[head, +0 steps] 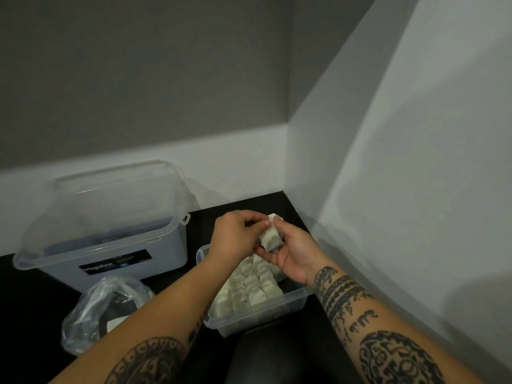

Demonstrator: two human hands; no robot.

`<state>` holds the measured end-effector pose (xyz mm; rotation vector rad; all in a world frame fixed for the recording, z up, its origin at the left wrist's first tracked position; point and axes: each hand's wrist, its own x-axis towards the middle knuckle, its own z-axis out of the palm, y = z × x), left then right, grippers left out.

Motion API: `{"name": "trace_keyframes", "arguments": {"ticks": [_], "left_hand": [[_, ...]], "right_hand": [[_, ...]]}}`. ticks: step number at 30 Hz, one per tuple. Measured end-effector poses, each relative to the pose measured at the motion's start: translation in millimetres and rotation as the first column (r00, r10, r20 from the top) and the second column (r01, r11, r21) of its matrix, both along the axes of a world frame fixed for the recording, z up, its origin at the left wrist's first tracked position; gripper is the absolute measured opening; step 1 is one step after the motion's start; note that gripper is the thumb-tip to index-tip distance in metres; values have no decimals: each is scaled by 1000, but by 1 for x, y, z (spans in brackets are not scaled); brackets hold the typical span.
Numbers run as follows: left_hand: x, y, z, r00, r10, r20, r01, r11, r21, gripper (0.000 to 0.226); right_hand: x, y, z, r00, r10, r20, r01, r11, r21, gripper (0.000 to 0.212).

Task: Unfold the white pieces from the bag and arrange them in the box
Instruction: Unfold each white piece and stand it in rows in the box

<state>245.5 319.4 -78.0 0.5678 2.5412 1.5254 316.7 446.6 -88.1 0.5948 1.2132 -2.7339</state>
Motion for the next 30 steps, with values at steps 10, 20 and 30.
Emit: {"name": "trace_keyframes", "arguments": {"ticks": [10,20,30], "left_hand": [[-1,6,-2,991,58,118,-72,991,115,13],[-7,10,-22,984,107,144,-113,993,40,8],[2,26,-79,980,7,201,69,926,-371,13]], "right_hand": [[-9,-2,-4,977,-191,-97,199,977,82,20],[-7,33,-11,936,-351,-21,350,925,150,19],[-9,38,-22,912,-409,34,398,901,171,11]]}}
